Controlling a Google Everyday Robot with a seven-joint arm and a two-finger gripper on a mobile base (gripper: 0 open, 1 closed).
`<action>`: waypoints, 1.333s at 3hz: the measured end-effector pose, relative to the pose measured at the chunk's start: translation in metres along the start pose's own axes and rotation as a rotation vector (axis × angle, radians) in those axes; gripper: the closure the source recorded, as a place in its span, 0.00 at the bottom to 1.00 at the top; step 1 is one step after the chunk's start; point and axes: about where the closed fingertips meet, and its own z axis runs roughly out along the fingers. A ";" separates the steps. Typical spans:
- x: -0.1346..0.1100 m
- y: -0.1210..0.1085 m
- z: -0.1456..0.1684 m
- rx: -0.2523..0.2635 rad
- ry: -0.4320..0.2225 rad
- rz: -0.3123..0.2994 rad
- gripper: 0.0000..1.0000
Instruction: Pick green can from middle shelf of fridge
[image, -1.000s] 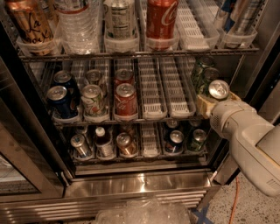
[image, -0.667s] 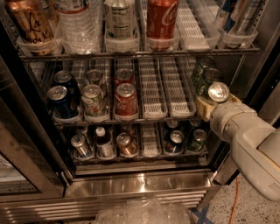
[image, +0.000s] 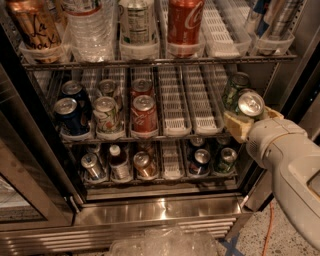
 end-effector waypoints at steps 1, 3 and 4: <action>0.002 0.001 0.001 -0.003 0.007 0.003 1.00; 0.026 0.017 0.002 -0.055 0.071 -0.029 1.00; 0.031 0.027 -0.002 -0.083 0.066 -0.021 1.00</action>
Offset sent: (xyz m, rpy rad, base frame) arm -0.0372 0.0035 -0.0360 0.0766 0.2439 0.1161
